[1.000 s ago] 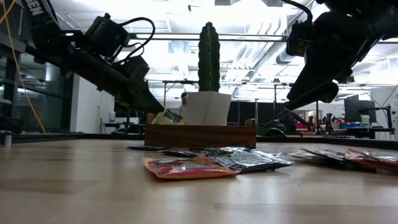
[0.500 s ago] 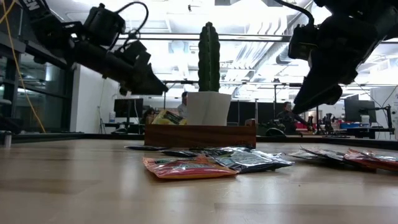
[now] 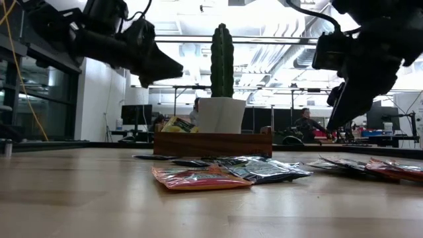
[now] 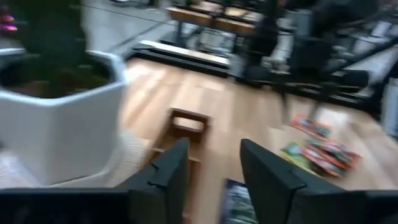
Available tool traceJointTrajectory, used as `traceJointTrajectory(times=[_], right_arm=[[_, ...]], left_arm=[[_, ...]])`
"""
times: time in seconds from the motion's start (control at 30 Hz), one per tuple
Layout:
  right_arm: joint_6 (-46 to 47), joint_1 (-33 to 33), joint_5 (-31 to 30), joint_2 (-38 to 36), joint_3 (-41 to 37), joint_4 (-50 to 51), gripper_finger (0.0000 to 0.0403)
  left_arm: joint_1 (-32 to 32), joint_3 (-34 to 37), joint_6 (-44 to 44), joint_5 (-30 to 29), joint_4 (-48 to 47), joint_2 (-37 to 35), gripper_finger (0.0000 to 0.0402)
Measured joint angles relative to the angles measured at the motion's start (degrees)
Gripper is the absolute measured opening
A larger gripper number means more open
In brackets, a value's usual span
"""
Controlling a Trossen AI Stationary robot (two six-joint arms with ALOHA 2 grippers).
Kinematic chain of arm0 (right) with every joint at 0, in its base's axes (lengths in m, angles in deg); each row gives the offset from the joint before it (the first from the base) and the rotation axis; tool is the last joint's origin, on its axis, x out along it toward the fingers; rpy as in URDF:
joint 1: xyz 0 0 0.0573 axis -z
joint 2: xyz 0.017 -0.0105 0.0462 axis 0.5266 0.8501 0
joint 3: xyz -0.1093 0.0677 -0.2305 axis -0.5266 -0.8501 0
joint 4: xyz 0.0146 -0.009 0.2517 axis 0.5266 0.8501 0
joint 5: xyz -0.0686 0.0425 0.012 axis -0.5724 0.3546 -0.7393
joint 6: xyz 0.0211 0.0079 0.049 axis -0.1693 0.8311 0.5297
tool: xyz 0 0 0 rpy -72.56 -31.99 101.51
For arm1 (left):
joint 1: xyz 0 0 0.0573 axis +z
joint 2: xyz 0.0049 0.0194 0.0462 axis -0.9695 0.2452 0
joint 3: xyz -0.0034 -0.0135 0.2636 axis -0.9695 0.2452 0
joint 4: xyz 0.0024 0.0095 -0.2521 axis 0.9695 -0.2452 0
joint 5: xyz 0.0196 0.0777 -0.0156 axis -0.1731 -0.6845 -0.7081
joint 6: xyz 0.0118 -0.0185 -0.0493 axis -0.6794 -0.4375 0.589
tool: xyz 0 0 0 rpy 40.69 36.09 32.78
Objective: Pick & Place Tea
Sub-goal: Put the yellow tea bag into the left section of the wooden organizer
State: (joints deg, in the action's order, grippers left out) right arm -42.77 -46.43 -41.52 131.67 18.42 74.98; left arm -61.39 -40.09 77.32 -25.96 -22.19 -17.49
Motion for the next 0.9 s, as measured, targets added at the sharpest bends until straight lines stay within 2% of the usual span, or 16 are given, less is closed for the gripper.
traceJointTrajectory(times=[0.1, 0.23, 0.47, 0.67, 0.9], right_arm=[[-1.1, 0.0, -2.5, 0.0, 0.0, 1.2, 0.0171], [-3.2, 0.0, -4.6, 0.5, 0.0, 1.1, 0.0171], [-7.1, 0.0, -0.3, 5.4, 0.0, -2.7, 0.0171], [-6.9, 0.0, -0.1, 9.6, 0.0, -5.0, 0.0171], [-7.3, 0.0, 1.6, 13.8, 0.0, -8.0, 0.0171]], left_arm=[[-3.2, 0.0, 0.1, 0.5, -0.1, 0.0, 0.0098], [-7.4, 0.0, 0.4, -2.6, -0.1, 0.0, 0.0058], [-13.7, 0.0, 1.4, -7.0, -0.6, 0.0, 0.0008], [-18.0, 0.0, 2.4, -12.0, -5.7, 0.0, 0.0004], [-20.8, 0.0, 4.0, -13.7, -8.3, 0.0, 0.0001]])
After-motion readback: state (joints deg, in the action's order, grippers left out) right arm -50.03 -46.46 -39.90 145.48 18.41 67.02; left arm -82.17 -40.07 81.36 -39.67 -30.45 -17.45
